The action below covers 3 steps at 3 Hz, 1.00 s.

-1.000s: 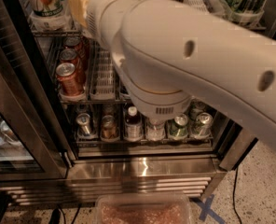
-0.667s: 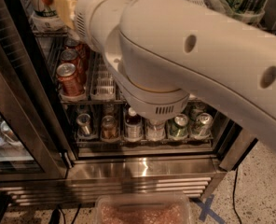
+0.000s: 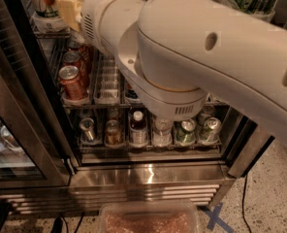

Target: Pick 7up can from top shelf of fridge

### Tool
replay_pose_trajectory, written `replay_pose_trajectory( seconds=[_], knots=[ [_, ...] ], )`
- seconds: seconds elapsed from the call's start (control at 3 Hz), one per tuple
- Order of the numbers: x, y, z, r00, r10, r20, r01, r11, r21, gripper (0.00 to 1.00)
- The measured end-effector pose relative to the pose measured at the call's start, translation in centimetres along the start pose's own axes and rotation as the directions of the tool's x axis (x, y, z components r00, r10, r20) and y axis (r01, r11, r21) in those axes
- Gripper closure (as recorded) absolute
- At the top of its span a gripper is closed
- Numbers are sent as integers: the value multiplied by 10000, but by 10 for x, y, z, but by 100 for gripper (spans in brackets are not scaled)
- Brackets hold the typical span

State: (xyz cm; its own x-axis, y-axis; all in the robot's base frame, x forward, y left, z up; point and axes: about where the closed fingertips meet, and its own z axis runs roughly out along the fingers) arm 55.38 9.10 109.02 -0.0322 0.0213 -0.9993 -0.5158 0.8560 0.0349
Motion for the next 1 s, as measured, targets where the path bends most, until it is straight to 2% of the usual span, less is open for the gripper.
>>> replay_pose_trajectory(
  seconds=[0.33, 0.67, 1.0],
  knots=[
    [23, -23, -26, 9984, 294, -493, -318, 9983, -483, 100],
    [59, -42, -60, 9903, 609, -1252, -729, 9930, -934, 100],
    [81, -42, -94, 9753, 548, -2138, -912, 9822, -1642, 100]
  ],
)
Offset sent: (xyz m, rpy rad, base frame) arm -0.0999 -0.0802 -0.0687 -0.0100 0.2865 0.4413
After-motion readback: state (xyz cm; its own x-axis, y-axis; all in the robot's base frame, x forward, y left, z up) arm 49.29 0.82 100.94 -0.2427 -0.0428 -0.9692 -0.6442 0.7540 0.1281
